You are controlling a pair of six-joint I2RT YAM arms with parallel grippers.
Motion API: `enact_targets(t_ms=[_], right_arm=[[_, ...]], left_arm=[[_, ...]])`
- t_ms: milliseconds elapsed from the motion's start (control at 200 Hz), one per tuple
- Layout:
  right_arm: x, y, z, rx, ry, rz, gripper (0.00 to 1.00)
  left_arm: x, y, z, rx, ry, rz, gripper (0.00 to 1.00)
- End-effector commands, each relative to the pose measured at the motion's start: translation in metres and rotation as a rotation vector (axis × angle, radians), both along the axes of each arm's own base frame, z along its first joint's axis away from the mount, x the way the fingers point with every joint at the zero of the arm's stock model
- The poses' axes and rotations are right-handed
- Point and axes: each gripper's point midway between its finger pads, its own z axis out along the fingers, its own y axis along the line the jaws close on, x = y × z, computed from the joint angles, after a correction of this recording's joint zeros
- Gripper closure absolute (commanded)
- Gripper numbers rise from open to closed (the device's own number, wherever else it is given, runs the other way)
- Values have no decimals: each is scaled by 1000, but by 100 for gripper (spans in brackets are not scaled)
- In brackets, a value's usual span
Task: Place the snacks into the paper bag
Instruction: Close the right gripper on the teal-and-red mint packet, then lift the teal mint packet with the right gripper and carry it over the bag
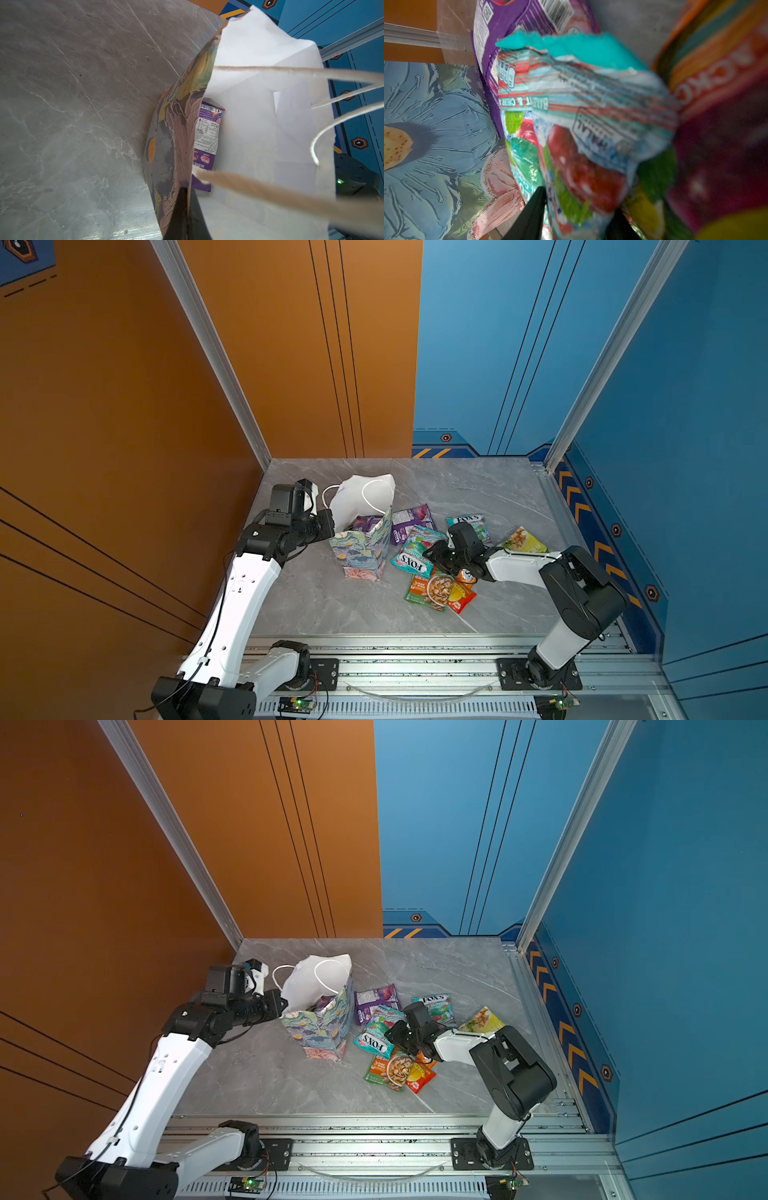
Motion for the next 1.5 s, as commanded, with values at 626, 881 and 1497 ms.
enact_targets(t_ms=[626, 881, 1497], right_arm=[[31, -9, 113, -82, -231, 48, 94], [39, -15, 188, -88, -380, 34, 98], [82, 47, 392, -65, -860, 73, 100]], left_arm=[[3, -1, 5, -28, -26, -3, 100], [2, -1, 5, -28, -26, -4, 100], [2, -4, 3, -44, -16, -6, 100]])
